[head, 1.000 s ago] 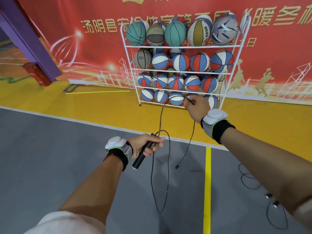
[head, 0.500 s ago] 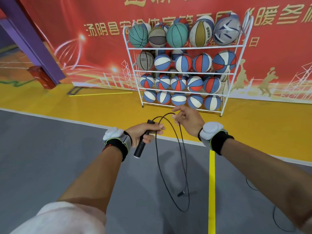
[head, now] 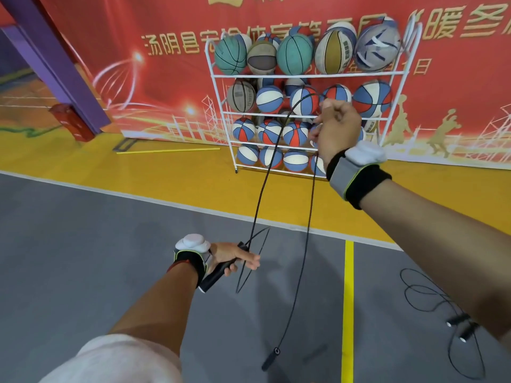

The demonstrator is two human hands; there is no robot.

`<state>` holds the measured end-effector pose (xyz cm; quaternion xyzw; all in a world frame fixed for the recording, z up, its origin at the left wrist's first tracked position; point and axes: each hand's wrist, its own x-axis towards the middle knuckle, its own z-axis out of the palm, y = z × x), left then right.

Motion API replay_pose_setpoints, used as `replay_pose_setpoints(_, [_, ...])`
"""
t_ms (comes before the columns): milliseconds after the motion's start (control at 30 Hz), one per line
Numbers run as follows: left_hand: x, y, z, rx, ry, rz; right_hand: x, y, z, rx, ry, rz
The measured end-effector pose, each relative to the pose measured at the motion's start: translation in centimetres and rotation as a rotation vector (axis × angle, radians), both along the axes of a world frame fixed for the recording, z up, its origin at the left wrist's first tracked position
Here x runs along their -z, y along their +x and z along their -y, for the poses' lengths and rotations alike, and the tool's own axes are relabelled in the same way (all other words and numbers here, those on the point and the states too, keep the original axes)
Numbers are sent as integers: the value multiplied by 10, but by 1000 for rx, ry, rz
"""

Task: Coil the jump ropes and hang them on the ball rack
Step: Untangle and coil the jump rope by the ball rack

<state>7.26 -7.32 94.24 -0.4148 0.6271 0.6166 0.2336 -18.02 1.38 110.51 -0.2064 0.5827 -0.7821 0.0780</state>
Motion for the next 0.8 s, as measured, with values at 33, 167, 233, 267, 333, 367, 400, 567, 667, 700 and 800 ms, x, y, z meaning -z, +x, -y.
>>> replay_pose_setpoints(33, [-2, 2, 0, -17, 6, 8, -3, -6, 0, 36, 12, 13])
replay_pose_setpoints(167, [-15, 4, 6, -54, -6, -56, 12, -32, -2, 94, 157, -30])
replay_pose_setpoints(233, [-27, -1, 9, -70, 2, -120, 28, -38, -2, 91, 222, -53])
replay_pose_setpoints(267, [-35, -4, 9, -98, 11, -161, 36, -38, -2, 94, 249, -70])
replay_pose_setpoints(333, [-52, -13, 8, -167, 39, -272, 48, -38, -4, 67, 340, -96])
replay_pose_setpoints(367, [-62, -18, 6, -192, 52, -336, 56, -36, -6, 21, 399, -103])
replay_pose_setpoints(400, [-72, -24, 5, -209, 57, -398, 63, -35, -10, -30, 464, -118])
replay_pose_setpoints(567, [-108, -42, 4, -296, 85, -657, 92, -33, -27, -181, 761, -192])
replay_pose_setpoints(667, [-122, -52, 2, -374, 133, -763, 106, -34, -36, -323, 870, -92])
replay_pose_setpoints(700, [-125, -55, 0, -401, 149, -789, 111, -33, -38, -355, 870, -50])
replay_pose_setpoints(800, [-136, -64, -3, -434, 187, -881, 127, -28, -40, -376, 826, 51])
